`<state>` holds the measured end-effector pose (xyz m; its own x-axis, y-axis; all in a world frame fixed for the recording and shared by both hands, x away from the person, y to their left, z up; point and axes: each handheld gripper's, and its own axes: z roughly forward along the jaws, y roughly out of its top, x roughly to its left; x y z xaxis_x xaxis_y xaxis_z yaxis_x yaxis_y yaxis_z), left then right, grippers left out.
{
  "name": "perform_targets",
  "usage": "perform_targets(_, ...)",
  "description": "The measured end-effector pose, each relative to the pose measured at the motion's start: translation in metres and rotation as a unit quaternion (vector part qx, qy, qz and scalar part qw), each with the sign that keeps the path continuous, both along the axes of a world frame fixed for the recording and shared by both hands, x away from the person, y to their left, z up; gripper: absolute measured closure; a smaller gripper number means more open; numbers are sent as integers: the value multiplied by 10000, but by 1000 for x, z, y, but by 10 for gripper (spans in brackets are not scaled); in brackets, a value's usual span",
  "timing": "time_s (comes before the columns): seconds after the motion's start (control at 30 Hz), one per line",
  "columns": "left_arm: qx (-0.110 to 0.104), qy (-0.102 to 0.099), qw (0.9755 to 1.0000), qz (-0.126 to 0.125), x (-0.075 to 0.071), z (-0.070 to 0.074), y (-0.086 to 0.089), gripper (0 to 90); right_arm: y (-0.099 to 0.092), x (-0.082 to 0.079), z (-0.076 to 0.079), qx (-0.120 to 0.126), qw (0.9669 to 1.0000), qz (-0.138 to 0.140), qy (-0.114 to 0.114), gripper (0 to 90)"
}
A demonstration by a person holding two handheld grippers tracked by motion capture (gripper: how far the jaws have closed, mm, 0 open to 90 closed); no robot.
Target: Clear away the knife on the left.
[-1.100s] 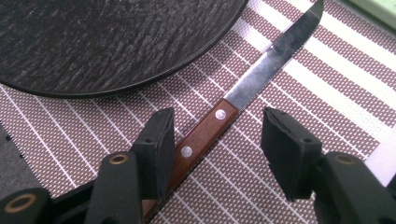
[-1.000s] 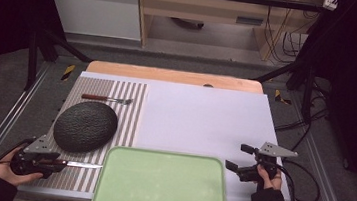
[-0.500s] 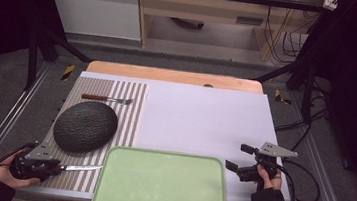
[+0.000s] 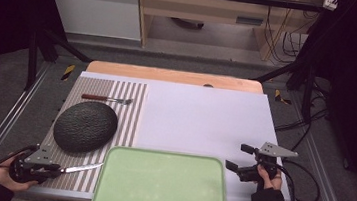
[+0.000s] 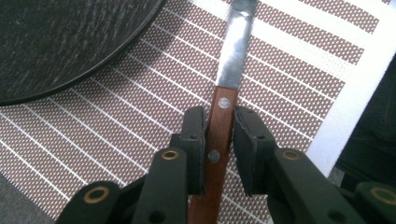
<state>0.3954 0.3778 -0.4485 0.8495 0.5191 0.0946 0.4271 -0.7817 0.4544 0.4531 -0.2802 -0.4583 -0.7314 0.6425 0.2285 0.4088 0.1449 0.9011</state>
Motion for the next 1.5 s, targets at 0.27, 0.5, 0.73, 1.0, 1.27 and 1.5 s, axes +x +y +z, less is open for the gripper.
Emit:
perform_targets(0.27, 91, 48, 9999, 57, 0, 1, -10, 764, 0, 0, 0, 11, 10000, -1, 10, 4)
perform_targets(0.5, -94, 210, 9990, 379, 4, -1, -10, 737, 0, 0, 0, 4, 10000, 0, 2, 5)
perform_targets(0.73, -21, 291, 9984, 494, 6, -1, -13, 745, 0, 0, 0, 5, 10000, -1, 6, 4)
perform_targets(1.0, -82, 341, 9985, 409, 6, 0, -11, 767, -1, 0, 0, 17, 10000, -9, 18, 5)
perform_targets(1.27, -224, 295, 9980, 513, 5, 2, -8, 769, -1, 0, 0, 15, 10000, -6, 13, 4)
perform_targets(1.5, -397, 259, 9977, 479, 1, 5, -6, 769, -1, 0, 0, 22, 10000, -8, 14, 5)
